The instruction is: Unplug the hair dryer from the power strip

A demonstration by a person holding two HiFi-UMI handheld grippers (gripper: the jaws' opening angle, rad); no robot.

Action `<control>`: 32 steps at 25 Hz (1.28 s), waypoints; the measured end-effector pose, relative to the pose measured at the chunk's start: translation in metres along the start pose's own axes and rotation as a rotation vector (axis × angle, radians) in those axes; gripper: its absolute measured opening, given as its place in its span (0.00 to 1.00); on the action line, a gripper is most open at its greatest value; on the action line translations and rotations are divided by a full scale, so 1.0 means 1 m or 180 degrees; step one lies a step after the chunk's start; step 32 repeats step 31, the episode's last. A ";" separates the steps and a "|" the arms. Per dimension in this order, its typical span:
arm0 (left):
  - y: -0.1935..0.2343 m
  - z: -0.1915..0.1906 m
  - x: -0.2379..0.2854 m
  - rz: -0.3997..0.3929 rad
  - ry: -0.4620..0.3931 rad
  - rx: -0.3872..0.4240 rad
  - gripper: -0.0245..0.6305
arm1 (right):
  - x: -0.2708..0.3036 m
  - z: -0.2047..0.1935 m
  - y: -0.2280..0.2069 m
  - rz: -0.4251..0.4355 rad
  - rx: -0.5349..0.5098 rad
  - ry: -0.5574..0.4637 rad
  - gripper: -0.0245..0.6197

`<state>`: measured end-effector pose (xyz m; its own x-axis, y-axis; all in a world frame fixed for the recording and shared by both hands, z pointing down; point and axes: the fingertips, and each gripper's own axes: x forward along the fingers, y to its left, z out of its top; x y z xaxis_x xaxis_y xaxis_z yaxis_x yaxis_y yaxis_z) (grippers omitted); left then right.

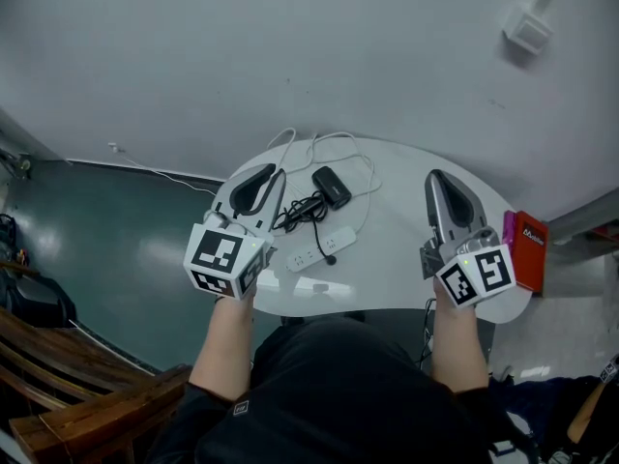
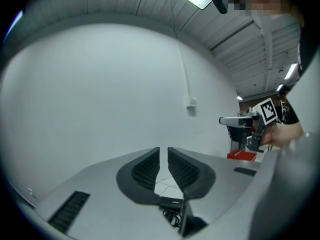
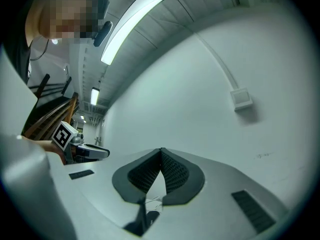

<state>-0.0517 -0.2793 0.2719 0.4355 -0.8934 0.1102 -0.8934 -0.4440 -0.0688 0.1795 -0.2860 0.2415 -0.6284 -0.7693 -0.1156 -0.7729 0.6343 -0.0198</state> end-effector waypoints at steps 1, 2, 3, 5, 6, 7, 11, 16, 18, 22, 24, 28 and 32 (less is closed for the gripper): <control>-0.001 0.000 0.001 -0.0009 0.0009 0.0006 0.13 | 0.001 -0.001 -0.001 0.0012 0.0059 0.0008 0.09; -0.002 -0.001 0.001 -0.0019 0.0016 0.0011 0.13 | 0.001 -0.003 -0.002 0.0022 0.0128 0.0017 0.09; -0.003 -0.002 0.002 -0.0027 0.0024 0.0011 0.13 | 0.002 -0.005 -0.003 0.0029 0.0186 0.0026 0.09; -0.006 -0.005 0.002 -0.0037 0.0040 -0.0003 0.13 | 0.003 -0.008 -0.004 0.0030 0.0219 0.0054 0.09; -0.007 -0.007 0.002 -0.0038 0.0049 -0.0014 0.13 | 0.003 -0.009 -0.004 0.0030 0.0210 0.0069 0.09; -0.008 -0.009 0.002 -0.0040 0.0059 -0.0025 0.13 | 0.003 -0.010 -0.004 0.0033 0.0203 0.0081 0.09; -0.011 -0.014 0.003 -0.0051 0.0097 -0.0043 0.13 | 0.004 -0.012 -0.002 0.0078 0.0186 0.0129 0.09; -0.012 -0.015 0.005 -0.0057 0.0095 -0.0038 0.13 | 0.005 -0.016 0.001 0.0126 0.0179 0.0179 0.09; -0.012 -0.014 0.005 -0.0063 0.0094 -0.0043 0.13 | 0.005 -0.016 0.002 0.0135 0.0194 0.0189 0.09; -0.013 -0.013 0.006 -0.0057 0.0083 -0.0042 0.12 | 0.003 -0.018 0.002 0.0163 0.0213 0.0204 0.09; -0.013 -0.013 0.007 -0.0062 0.0080 -0.0046 0.12 | 0.003 -0.019 0.002 0.0170 0.0234 0.0213 0.09; -0.014 -0.013 0.008 -0.0073 0.0087 -0.0047 0.12 | 0.003 -0.021 0.003 0.0177 0.0214 0.0240 0.09; -0.016 -0.012 0.008 -0.0070 0.0084 -0.0032 0.12 | 0.003 -0.023 0.004 0.0190 0.0198 0.0253 0.09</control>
